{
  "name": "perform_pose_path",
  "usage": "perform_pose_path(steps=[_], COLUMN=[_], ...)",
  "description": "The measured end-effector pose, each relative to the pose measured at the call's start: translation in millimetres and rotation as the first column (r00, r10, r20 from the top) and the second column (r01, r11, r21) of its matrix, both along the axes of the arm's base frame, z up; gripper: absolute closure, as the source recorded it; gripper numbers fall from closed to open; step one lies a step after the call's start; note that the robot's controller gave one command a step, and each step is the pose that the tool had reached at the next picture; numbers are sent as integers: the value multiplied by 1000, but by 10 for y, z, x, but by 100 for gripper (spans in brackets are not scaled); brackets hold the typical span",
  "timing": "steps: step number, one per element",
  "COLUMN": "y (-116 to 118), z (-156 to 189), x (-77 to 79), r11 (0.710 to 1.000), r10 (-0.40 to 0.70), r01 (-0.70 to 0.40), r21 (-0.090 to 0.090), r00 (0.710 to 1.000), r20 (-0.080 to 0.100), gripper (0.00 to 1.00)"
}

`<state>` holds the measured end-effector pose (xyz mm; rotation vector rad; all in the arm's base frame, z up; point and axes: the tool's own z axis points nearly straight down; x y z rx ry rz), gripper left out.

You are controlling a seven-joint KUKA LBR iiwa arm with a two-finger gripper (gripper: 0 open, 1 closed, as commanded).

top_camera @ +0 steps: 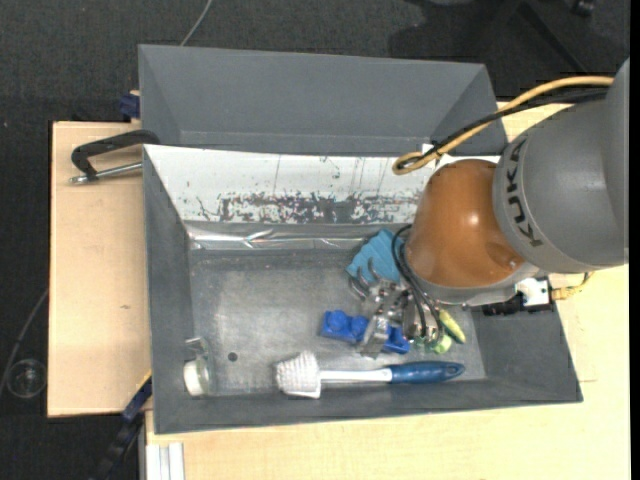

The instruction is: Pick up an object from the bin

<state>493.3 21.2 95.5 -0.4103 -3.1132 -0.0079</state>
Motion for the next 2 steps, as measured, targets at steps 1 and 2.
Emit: perform_pose_path(steps=[1,2], y=[0,1], z=[292,487], x=[23,32], r11=[1000,1000], r10=[0,0], r01=[0,0], r21=[0,0], r00=[1000,1000], r20=[9,12], gripper=[100,100])
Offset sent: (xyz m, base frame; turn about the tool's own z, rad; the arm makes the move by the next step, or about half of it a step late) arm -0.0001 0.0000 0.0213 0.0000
